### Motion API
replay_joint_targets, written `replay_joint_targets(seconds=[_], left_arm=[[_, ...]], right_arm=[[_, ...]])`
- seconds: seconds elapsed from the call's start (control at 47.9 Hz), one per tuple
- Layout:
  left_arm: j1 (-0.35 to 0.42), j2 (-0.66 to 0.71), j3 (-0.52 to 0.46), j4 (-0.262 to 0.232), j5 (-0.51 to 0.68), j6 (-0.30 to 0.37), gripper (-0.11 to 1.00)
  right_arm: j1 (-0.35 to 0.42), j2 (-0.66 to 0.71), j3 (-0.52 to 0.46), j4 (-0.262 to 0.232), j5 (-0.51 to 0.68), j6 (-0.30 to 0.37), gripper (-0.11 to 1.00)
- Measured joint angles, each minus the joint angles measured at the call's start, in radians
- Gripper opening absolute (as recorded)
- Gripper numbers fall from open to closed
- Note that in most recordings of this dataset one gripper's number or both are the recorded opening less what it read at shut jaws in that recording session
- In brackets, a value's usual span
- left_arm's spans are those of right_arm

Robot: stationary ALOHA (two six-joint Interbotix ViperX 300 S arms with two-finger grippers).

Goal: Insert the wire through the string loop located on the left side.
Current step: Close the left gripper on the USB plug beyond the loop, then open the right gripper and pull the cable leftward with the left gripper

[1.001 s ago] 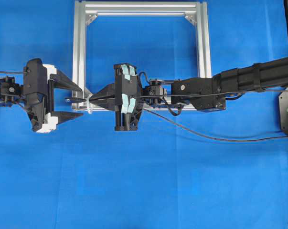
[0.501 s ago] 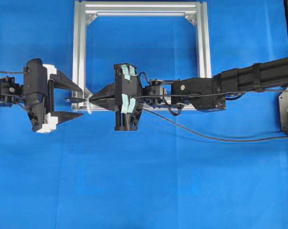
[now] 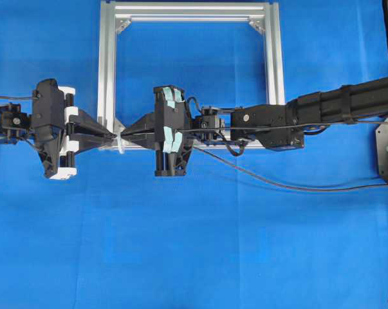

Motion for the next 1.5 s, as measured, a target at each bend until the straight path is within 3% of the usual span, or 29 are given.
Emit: replay_joint_targets(seconds=[0.626,0.73,0.939,1.022,1.252,1.502], left_arm=[[0.0,0.0,0.0,0.002,-0.002,0.002,0.08],[0.0,0.0,-0.002,0.002,-0.002,0.002,0.08],[0.0,0.0,0.0,0.003,-0.002,0.002,0.08],[0.0,0.0,0.0,0.002,-0.003,0.002,0.08],[0.0,-0.026,0.002,0.003,0.04,-0.012,0.08],[-0.002,-0.164,0.002,0.003,0.256,-0.087,0.08]], right_arm=[[-0.003,0.0,-0.002,0.0,0.021,0.002,0.01],[-0.002,0.0,0.0,0.002,0.026,0.006,0.18],[-0.002,0.0,0.0,0.009,0.029,0.009,0.79],[-0.002,0.0,0.0,0.009,0.029,0.009,0.95],[-0.002,0.0,0.003,0.009,0.032,0.009,0.95],[-0.002,0.0,0.035,0.011,0.031,0.009,0.95]])
